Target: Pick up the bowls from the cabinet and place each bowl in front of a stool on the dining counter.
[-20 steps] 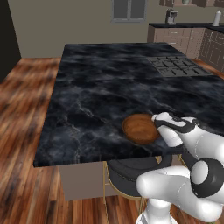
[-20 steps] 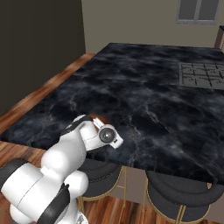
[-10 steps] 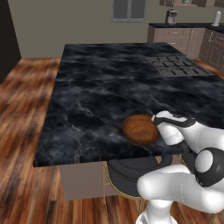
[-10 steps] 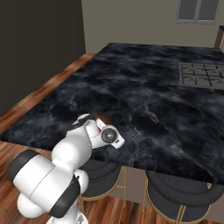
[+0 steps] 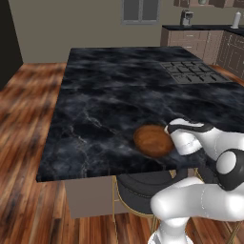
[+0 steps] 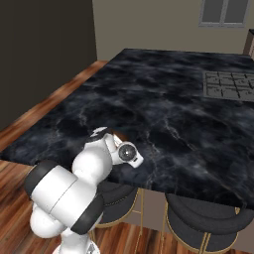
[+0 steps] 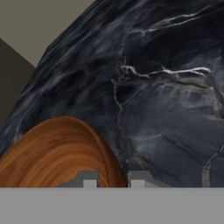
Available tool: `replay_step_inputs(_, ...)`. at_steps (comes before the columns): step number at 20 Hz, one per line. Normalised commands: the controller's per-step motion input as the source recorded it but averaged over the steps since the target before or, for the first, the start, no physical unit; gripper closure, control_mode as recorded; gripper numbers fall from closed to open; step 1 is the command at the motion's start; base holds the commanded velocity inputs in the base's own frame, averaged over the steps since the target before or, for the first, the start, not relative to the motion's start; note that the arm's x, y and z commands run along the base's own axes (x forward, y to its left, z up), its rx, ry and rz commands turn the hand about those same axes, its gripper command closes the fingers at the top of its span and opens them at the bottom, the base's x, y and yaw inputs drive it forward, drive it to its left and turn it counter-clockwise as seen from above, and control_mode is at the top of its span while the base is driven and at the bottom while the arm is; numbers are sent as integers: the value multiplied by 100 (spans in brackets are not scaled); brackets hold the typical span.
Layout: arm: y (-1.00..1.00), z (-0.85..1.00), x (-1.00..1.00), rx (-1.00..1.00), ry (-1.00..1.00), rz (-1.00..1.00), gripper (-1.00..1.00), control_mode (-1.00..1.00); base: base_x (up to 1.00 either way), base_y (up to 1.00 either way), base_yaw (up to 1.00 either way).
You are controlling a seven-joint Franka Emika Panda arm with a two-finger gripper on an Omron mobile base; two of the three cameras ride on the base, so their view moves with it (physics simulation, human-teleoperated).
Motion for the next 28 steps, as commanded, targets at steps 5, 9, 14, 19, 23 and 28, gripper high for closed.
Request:
replay_step_inputs(5,0,-14,19,0,0,0,100,-100,0,0,0)
replay_step_inputs(9,0,-4,3,0,0,0,-100,-100,0,0,0)
replay_step_inputs(14,-5,31,-32,0,-2,0,-100,-100,0,0,0)
replay_step_inputs(19,-20,58,-21,0,-5,0,-100,-100,0,0,0)
replay_step_inputs(23,-34,82,0,0,-4,0,-100,-100,0,0,0)
replay_step_inputs(28,-39,100,0,0,-5,0,-100,-100,0,0,0)
